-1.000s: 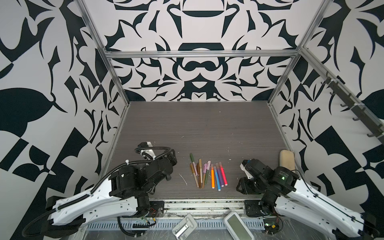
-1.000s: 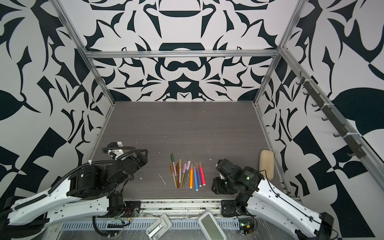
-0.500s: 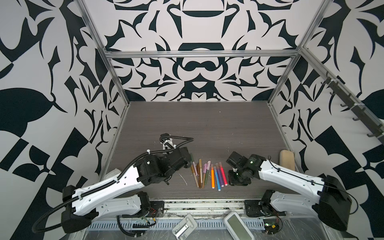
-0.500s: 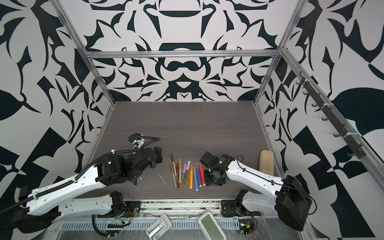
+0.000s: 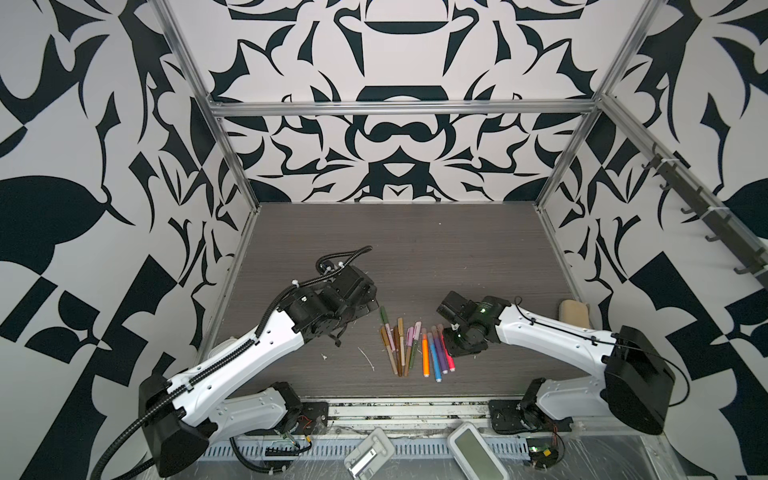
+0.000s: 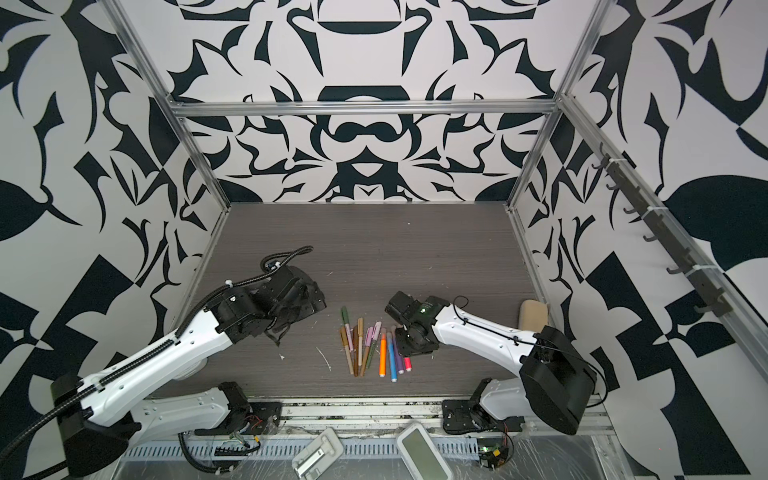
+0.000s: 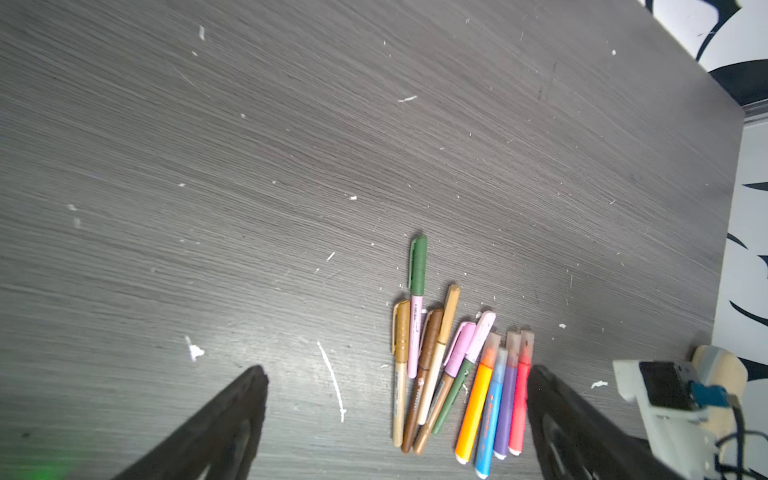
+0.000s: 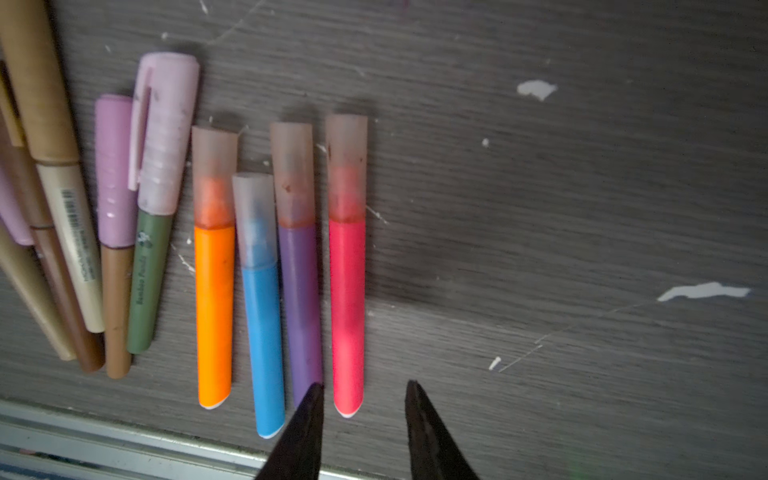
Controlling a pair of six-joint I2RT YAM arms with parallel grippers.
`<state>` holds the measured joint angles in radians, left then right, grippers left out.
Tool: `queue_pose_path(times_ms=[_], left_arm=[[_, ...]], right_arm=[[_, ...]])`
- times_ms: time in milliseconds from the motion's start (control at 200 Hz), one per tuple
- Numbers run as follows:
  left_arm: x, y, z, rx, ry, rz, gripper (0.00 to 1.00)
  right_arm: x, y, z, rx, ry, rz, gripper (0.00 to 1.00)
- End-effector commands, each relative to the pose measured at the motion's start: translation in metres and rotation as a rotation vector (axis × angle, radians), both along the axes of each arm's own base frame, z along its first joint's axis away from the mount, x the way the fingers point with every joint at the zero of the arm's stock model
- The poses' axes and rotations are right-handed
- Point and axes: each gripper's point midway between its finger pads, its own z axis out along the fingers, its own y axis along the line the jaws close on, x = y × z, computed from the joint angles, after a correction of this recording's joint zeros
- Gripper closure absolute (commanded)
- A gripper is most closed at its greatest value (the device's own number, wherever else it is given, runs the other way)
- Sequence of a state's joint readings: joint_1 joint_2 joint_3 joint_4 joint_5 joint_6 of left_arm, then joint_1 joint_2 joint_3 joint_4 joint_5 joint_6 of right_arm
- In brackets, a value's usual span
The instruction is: Open the pen caps
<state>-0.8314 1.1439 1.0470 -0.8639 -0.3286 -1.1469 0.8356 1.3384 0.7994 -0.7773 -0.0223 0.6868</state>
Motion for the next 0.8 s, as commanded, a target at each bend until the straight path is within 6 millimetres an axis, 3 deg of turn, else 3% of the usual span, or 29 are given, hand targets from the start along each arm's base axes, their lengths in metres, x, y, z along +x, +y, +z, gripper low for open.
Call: queue_pose_path(times_ms=[0,225,385,510,795], left_arm=[[-0.003,-0.014,-0.015,-0.055,0.140,-0.036,0.02],[0.010,-0.013,-0.016,-0.051,0.154,-0.029,0.01],[0.016,-0.021,-0.032,-0.056,0.230,-0.067,0.01],[0.024,-0.027,-0.030,-0.041,0.226,-0.099,0.01],[0.024,-0.027,-0.036,-0.038,0.245,-0.083,0.01]], right_arm=[[0.000,-0.004,0.004,-0.028,-0.008,0.009,0.64],[-0.007,-0.006,-0.008,-0.030,0.032,-0.013,0.65],[-0.013,0.004,-0.024,0.016,0.073,-0.008,0.66],[-0.016,0.002,-0.029,-0.006,0.085,0.000,0.67],[-0.025,-0.035,-0.038,-0.165,0.094,-0.065,0.67]])
